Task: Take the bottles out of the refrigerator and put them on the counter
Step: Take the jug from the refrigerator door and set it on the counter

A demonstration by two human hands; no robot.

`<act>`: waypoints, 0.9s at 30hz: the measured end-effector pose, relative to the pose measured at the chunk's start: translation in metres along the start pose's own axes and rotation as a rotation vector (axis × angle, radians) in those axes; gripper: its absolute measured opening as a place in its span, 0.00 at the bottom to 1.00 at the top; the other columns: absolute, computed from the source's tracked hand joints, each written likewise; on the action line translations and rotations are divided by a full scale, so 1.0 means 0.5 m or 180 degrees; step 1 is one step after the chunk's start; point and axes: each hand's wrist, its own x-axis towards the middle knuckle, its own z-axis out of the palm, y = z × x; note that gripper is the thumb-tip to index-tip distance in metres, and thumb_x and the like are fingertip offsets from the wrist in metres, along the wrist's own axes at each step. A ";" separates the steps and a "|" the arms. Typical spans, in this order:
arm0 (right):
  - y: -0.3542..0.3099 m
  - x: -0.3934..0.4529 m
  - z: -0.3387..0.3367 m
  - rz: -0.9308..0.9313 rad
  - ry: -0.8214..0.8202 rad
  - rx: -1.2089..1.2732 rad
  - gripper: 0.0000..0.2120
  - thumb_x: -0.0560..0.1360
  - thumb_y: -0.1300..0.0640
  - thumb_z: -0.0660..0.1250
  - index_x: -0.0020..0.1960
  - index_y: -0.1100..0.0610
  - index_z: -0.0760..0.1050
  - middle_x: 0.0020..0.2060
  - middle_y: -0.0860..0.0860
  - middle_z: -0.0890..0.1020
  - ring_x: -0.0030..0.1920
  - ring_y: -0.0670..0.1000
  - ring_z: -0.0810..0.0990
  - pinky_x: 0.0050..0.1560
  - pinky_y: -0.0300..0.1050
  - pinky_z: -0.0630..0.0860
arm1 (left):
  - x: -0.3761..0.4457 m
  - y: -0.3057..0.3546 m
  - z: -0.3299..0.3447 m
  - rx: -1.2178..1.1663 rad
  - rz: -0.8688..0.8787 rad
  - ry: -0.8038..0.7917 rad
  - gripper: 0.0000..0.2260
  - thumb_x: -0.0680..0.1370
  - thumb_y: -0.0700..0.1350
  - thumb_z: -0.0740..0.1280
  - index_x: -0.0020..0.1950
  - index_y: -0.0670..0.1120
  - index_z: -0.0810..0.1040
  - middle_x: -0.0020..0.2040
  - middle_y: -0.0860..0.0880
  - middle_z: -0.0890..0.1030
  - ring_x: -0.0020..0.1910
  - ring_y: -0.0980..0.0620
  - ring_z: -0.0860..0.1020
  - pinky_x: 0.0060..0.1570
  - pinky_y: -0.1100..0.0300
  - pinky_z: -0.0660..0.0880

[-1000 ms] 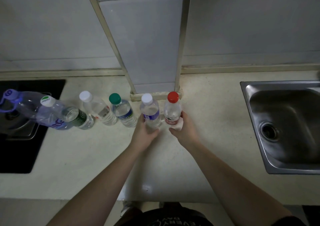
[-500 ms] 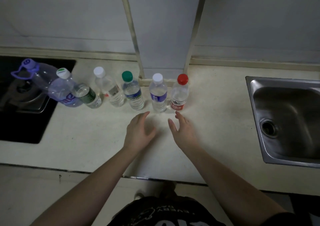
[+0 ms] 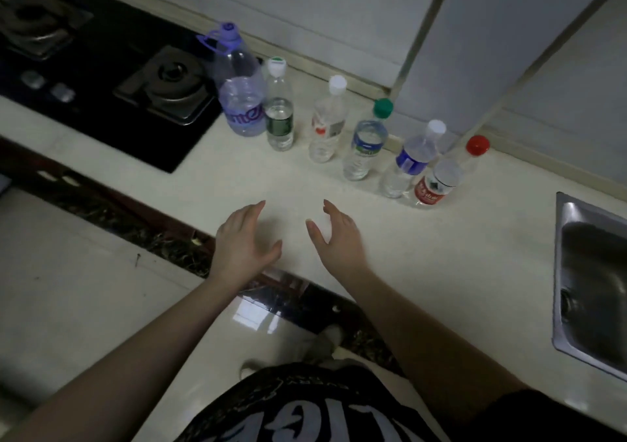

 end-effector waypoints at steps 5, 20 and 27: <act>-0.126 -0.031 0.099 -0.0547 -0.0366 -0.0132 0.31 0.79 0.43 0.63 0.75 0.60 0.65 0.70 0.56 0.73 0.70 0.56 0.70 0.72 0.53 0.65 | -0.082 -0.106 -0.098 -0.0107 -0.0452 0.0272 0.38 0.70 0.56 0.73 0.75 0.45 0.65 0.72 0.44 0.71 0.71 0.44 0.67 0.68 0.42 0.67; -0.434 -0.149 0.355 -0.2407 -0.1177 -0.0855 0.32 0.79 0.37 0.56 0.77 0.54 0.61 0.75 0.52 0.66 0.77 0.55 0.58 0.75 0.54 0.57 | -0.369 -0.327 -0.279 0.0833 -0.1462 0.0772 0.36 0.74 0.62 0.64 0.77 0.46 0.62 0.75 0.46 0.66 0.76 0.42 0.60 0.73 0.38 0.57; -0.530 -0.148 0.407 -0.3137 -0.1260 -0.1236 0.33 0.79 0.36 0.53 0.79 0.52 0.57 0.77 0.51 0.62 0.77 0.56 0.56 0.75 0.56 0.53 | -0.412 -0.384 -0.312 0.0975 -0.2046 0.0909 0.37 0.73 0.64 0.59 0.77 0.45 0.61 0.74 0.45 0.68 0.76 0.40 0.61 0.71 0.35 0.58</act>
